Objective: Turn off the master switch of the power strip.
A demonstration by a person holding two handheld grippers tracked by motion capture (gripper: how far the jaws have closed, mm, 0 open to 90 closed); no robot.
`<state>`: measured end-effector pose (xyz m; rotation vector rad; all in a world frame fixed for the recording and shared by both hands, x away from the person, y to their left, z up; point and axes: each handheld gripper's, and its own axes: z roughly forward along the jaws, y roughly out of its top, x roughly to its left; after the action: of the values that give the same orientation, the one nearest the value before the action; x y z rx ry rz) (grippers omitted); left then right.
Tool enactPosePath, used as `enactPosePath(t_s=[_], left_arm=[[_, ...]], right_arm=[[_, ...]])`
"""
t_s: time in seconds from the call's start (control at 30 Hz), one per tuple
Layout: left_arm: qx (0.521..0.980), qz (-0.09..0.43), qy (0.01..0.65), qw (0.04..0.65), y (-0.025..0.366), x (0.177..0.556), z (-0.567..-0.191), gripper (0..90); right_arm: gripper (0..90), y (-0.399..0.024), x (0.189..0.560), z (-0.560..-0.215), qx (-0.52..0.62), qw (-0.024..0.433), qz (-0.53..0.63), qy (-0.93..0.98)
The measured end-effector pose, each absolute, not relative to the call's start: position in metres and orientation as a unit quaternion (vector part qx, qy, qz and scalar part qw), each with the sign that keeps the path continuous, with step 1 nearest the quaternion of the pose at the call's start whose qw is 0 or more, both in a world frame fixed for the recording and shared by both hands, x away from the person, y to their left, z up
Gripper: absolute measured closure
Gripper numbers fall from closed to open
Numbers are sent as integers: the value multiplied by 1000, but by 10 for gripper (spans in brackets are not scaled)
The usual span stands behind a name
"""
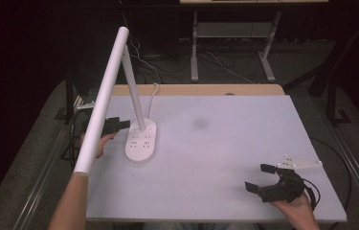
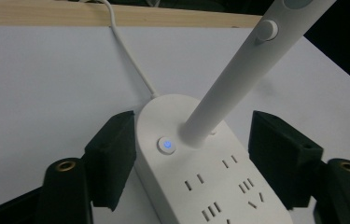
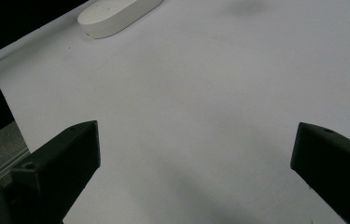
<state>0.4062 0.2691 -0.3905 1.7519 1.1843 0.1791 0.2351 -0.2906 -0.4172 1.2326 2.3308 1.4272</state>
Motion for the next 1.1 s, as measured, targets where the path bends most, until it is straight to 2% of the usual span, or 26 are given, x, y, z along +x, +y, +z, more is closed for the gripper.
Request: enactPosePath(t_s=[0.5, 0.67, 0.77, 0.8, 0.83, 0.9, 1.1], left_arm=[[713, 74, 492, 493, 263, 415, -396, 536], [713, 80, 495, 490, 260, 418, -397, 706], [716, 84, 492, 489, 259, 420, -399, 793], [714, 85, 496, 487, 258, 420, -399, 793], [718, 84, 495, 483, 257, 421, -401, 847], [719, 84, 496, 480, 256, 422, -403, 893], [730, 86, 497, 461, 252, 424, -408, 898]], right_arm=[[7, -291, 235, -417, 410, 73, 473, 777], [7, -291, 235, -418, 408, 73, 471, 778], [7, -291, 235, -418, 408, 74, 471, 779], [7, -291, 235, -418, 408, 74, 471, 779], [7, -291, 235, -418, 408, 74, 471, 779], [7, -291, 235, -418, 408, 74, 471, 779], [7, -291, 235, -418, 409, 74, 469, 779]])
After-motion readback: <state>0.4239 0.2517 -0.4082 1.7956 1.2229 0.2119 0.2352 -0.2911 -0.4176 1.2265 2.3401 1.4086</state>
